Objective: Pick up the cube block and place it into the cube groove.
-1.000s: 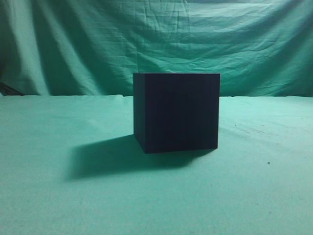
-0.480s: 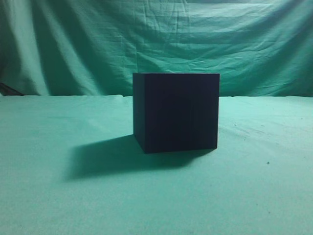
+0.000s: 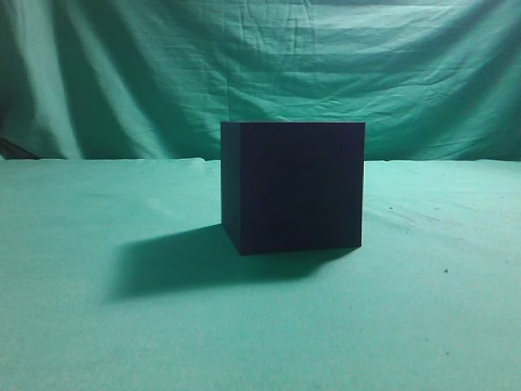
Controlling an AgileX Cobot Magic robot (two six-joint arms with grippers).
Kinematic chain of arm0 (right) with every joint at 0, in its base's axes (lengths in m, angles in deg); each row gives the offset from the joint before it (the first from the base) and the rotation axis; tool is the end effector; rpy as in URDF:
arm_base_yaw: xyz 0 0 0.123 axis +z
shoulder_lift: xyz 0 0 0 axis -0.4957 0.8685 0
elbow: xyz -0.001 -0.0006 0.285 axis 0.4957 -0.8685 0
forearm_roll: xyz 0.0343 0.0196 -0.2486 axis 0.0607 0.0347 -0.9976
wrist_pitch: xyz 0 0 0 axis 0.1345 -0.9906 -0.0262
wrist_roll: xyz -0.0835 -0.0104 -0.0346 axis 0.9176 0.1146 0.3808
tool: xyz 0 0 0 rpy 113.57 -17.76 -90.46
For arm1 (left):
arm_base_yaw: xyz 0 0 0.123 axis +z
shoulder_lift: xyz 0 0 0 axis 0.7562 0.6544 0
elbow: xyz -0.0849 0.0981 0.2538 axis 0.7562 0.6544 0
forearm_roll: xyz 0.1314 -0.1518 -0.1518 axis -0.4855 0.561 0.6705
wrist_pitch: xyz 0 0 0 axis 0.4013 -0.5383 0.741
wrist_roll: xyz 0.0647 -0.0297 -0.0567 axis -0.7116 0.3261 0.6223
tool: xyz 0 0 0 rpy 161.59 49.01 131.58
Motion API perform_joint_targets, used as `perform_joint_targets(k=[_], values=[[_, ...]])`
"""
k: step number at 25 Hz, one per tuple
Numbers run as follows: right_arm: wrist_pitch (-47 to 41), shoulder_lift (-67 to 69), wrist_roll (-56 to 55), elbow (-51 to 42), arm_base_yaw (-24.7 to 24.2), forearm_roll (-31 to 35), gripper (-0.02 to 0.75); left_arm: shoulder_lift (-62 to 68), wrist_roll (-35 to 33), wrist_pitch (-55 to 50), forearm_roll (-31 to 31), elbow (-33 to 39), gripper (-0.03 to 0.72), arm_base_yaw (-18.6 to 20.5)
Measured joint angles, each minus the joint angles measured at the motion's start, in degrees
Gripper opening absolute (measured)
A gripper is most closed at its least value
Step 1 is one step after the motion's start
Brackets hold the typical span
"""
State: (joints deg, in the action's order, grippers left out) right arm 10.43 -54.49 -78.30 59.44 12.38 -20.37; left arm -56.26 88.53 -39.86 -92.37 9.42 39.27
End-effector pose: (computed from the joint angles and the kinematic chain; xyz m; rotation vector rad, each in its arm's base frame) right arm 0.0391 0.0385 0.3750 -0.6222 2.1080 0.5494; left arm 0.0521 -0.0060 0.1734 0.1827 1.8426 -0.0555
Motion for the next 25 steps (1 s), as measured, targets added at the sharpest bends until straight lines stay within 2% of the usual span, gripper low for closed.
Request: perform_joint_targets(k=[5,11,14,20,25], values=[[0.6,-2.4,5.1,-0.1,0.0,0.1,0.000,0.0,0.0,0.0,0.0,0.0,0.000,0.0],[5.8,-3.0,9.2,-1.3,-0.7,-0.7,0.000,0.0,0.0,0.0,0.0,0.0,0.000,0.0],[12.1,-5.4,9.5,-5.3,-6.4,-0.9,0.000,0.0,0.0,0.0,0.0,0.0,0.000,0.0],[27.2,-13.1,9.6,-21.0,-23.3,0.8,0.000,0.0,0.0,0.0,0.0,0.0,0.000,0.0],[35.6,-21.0,9.6,-33.6,-32.8,2.1,0.000,0.0,0.0,0.0,0.0,0.0,0.000,0.0]])
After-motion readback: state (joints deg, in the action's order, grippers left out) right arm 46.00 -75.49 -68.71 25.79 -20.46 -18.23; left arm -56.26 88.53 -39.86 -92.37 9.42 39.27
